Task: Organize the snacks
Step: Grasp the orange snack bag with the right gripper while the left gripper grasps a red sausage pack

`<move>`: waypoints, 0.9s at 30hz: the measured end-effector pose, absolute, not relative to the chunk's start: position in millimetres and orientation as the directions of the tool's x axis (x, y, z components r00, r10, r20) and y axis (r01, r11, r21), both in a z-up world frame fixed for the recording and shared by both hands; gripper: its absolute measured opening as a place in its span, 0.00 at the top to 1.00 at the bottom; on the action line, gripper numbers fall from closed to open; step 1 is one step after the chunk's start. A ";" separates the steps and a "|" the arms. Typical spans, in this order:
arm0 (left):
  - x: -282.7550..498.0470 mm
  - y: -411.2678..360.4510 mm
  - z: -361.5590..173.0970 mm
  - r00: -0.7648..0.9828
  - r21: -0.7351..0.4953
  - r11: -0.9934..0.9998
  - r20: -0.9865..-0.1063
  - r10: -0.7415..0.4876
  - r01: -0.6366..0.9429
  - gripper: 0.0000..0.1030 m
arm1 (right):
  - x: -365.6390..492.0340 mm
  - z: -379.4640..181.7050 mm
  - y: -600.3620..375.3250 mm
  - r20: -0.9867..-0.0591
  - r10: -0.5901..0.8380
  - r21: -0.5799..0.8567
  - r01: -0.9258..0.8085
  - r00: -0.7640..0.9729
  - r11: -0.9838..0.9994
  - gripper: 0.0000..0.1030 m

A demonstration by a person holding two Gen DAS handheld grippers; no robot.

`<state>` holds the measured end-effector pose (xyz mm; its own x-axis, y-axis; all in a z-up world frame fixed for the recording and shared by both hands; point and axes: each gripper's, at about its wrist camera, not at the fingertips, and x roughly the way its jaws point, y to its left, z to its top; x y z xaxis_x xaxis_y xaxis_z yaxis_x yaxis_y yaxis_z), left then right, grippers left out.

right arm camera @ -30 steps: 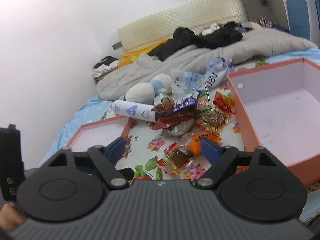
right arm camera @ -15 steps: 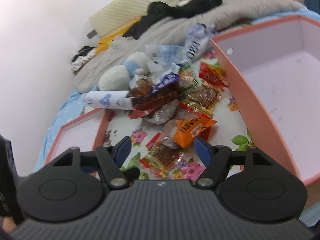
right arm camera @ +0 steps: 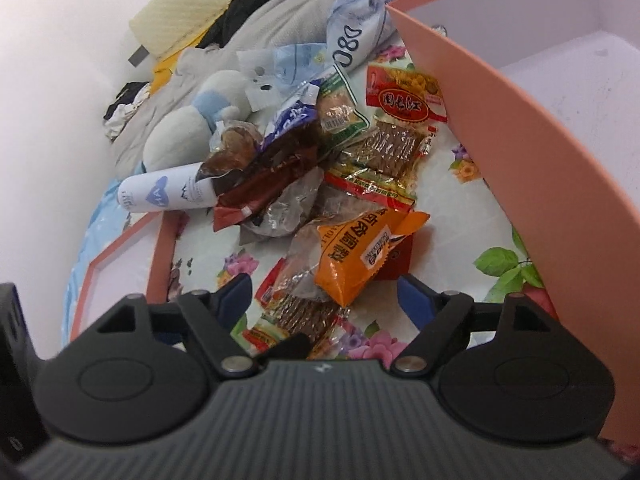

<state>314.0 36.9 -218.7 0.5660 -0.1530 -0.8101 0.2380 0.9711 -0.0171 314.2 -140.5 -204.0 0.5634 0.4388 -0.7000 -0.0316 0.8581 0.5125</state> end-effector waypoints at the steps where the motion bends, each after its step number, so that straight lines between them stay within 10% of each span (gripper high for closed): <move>1: 316.3 36.8 -221.2 0.562 -0.017 0.971 -0.813 -0.153 0.240 0.12 | 317.1 -206.2 -140.5 -0.703 0.436 0.515 -0.020 0.562 0.857 0.21; 27: 304.0 29.3 -231.3 0.528 -0.054 0.967 -0.829 -0.183 0.251 0.40 | 331.0 -210.2 -138.0 -0.687 0.447 0.496 -0.079 0.573 0.864 0.37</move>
<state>304.0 29.3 -231.3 0.5279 -0.1830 -0.8293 0.2510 0.9665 -0.0535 331.0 -138.0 -210.2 0.5731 0.4468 -0.6870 -0.0788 0.8645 0.4965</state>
